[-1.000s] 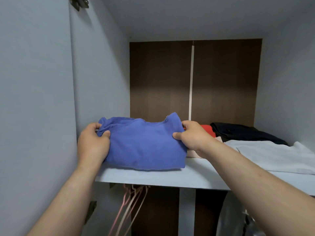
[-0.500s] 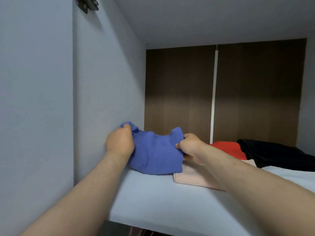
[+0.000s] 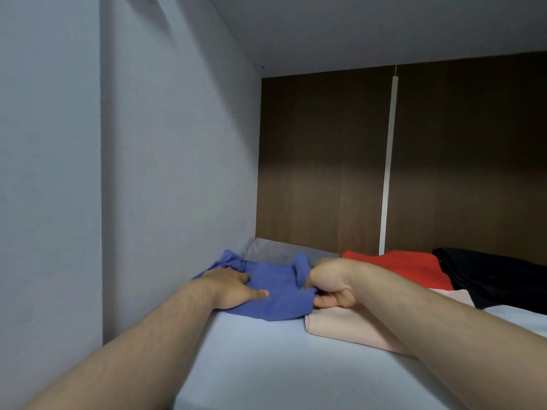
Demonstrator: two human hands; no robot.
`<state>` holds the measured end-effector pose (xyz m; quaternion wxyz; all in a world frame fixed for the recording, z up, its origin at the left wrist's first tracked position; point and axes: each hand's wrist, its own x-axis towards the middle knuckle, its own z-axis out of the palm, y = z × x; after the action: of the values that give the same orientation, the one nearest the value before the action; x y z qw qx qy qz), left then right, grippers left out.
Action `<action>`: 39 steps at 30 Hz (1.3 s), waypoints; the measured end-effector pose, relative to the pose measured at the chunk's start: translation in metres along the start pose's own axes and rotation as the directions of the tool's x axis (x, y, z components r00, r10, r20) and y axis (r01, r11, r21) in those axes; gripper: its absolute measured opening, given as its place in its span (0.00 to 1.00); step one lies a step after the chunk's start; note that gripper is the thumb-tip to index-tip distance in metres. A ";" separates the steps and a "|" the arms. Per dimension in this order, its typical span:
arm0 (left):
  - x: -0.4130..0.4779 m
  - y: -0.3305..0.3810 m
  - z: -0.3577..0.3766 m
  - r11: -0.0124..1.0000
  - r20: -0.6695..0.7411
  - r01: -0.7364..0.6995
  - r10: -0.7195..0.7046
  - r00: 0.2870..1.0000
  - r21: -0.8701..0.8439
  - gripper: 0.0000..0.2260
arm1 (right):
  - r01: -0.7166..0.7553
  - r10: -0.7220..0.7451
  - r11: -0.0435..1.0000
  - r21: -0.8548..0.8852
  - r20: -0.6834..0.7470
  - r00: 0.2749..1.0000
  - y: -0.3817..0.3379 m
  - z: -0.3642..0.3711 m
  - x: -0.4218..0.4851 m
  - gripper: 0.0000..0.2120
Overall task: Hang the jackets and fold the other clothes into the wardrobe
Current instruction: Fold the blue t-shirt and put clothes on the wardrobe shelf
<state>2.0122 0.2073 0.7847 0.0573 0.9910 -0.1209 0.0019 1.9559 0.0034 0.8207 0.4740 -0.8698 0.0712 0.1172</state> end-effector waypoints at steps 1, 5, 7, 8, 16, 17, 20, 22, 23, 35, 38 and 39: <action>0.000 0.000 0.001 1.000 -0.007 -0.009 0.009 1.000 0.001 0.30 | 0.040 -0.056 0.982 -0.184 -0.082 0.995 -0.002 -0.002 -0.002 0.05; -0.003 -0.003 0.002 0.982 -0.288 -0.157 0.122 0.950 -0.101 0.19 | 0.165 -0.538 0.548 -0.820 -0.195 0.820 0.000 -0.014 -0.001 0.22; -0.004 -0.004 -0.001 0.954 -0.447 -0.283 0.212 0.869 -0.097 0.17 | 0.323 -0.545 0.553 -0.768 -0.040 0.837 0.007 -0.008 0.000 0.26; -0.004 -0.003 -0.003 0.939 -0.455 -0.327 0.248 0.855 -0.104 0.16 | 0.341 -0.485 0.561 -0.754 0.034 0.874 0.012 -0.003 0.003 0.27; 0.004 0.004 0.004 0.997 0.078 -0.058 0.053 0.995 0.059 0.35 | 0.246 -0.206 0.513 -0.822 0.160 0.965 0.027 0.000 0.019 0.40; 0.006 0.003 0.003 0.998 0.097 -0.022 0.017 0.995 0.051 0.36 | 0.243 -0.206 0.510 -0.825 0.158 0.966 0.027 0.000 0.019 0.40; 0.013 0.003 0.000 0.999 0.085 0.039 -0.039 0.996 0.002 0.36 | 0.252 -0.214 0.525 -0.813 0.161 0.964 0.030 0.000 0.021 0.40; 0.017 0.002 0.002 0.999 0.077 0.040 -0.038 0.996 -0.028 0.36 | 0.261 -0.259 0.563 -0.785 0.132 0.957 0.034 0.001 0.022 0.39; 0.018 0.001 0.003 0.999 0.056 0.026 -0.023 0.998 -0.041 0.35 | 0.266 -0.309 0.593 -0.760 0.091 0.947 0.035 0.000 0.021 0.38; 0.002 -0.002 0.002 0.997 0.033 -0.060 0.062 0.998 -0.046 0.33 | 0.275 -0.348 0.594 -0.756 0.067 0.935 0.038 0.000 0.016 0.33; 0.002 -0.002 0.000 0.997 0.029 -0.068 0.070 0.997 -0.045 0.33 | 0.272 -0.344 0.590 -0.760 0.068 0.937 0.037 0.000 0.016 0.33; 0.003 -0.002 -0.001 0.996 0.028 -0.071 0.072 0.997 -0.048 0.33 | 0.272 -0.345 0.590 -0.761 0.067 0.936 0.037 -0.001 0.016 0.32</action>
<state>2.0151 0.2084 0.7851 0.0787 0.9844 -0.1570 -0.0135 1.9628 -0.0172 0.7871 0.0752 -0.9904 -0.1154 0.0142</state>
